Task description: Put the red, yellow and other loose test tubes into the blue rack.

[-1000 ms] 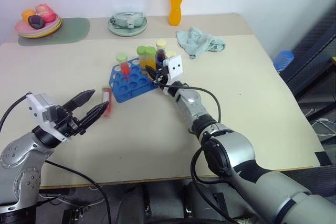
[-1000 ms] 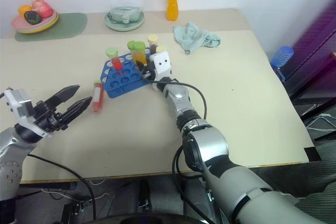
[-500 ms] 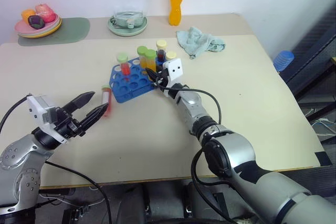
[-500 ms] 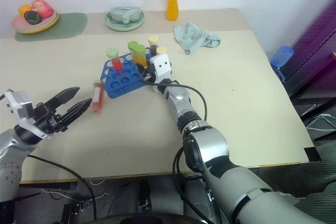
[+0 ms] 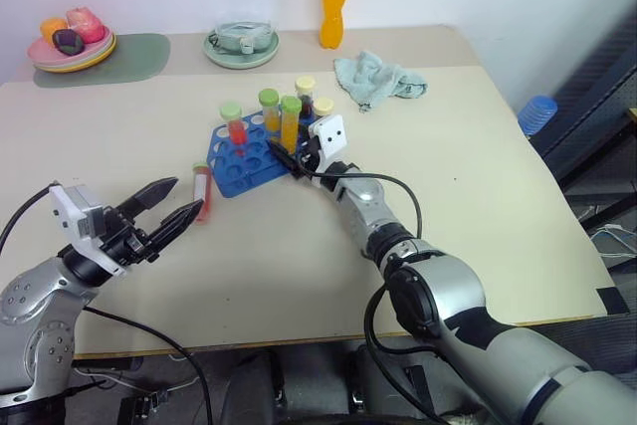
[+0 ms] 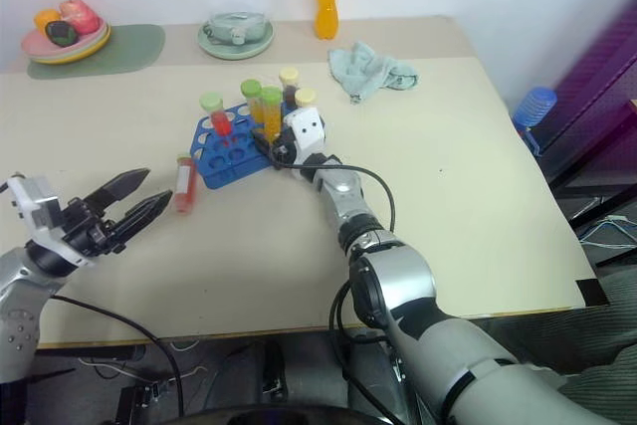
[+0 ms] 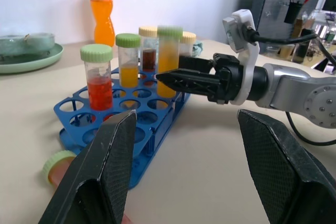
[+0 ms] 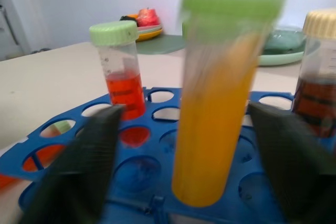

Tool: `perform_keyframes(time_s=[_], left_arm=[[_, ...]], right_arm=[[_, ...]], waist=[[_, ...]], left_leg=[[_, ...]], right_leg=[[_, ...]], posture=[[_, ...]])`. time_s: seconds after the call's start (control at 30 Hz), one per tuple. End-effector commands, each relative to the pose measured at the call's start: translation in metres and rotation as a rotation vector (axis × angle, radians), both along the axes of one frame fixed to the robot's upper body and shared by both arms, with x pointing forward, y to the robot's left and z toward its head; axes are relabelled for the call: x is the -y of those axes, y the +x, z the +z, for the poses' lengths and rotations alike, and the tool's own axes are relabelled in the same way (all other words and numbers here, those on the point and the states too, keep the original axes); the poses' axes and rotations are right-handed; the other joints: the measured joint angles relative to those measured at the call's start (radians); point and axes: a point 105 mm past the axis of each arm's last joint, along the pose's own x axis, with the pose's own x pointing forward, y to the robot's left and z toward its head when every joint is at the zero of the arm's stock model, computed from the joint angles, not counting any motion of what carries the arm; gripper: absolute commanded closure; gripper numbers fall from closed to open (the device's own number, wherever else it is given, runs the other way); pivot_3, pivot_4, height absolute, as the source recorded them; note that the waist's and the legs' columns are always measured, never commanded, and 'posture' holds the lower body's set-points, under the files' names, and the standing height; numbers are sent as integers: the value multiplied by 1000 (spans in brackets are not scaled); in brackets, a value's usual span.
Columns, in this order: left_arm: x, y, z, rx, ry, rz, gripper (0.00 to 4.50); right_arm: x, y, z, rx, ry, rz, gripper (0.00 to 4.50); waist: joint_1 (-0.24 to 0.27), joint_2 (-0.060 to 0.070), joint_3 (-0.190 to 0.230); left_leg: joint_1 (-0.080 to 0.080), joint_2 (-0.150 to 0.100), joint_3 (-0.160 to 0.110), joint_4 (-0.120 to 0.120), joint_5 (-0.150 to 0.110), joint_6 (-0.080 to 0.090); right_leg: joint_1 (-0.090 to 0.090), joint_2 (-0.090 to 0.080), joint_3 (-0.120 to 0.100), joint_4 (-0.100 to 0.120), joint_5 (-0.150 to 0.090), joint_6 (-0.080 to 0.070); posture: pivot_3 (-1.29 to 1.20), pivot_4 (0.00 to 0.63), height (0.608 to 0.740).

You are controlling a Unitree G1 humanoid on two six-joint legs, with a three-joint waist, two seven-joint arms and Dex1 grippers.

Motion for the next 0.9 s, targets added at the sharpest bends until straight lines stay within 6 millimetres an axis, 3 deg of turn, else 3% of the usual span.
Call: perform_keyframes(time_s=[0.03,0.37,0.6,0.73,0.9], left_arm=[[2,0,7,31,12,-5,1365],[7,6,5,15,16,4,1365],[0,18,2,-27,20,63,1365],[-6,29,-1,-93,-30,164,1365],[-21,41,-6,-207,9,434,1365]], right_arm=[[-1,-1,23,115,5,0,37],[2,-16,56,317,22,130,37],[20,-35,58,382,-32,268,37],[44,-52,52,368,-117,335,37],[93,-80,46,264,-269,406,37]], waist=[[0,0,0],[0,0,0],[4,0,0],[4,0,0],[12,0,0]], left_leg=[[0,0,0,0,0,0],[0,0,0,0,0,0],[0,0,0,0,0,0],[0,0,-2,0,0,0],[0,0,-4,0,0,0]], right_leg=[[0,0,0,0,0,0],[0,0,0,0,0,0],[0,0,0,0,0,0],[1,0,0,0,0,0],[1,-1,0,0,0,0]], posture=[[0,150,740],[0,150,740],[0,150,740],[0,150,740],[0,150,740]])
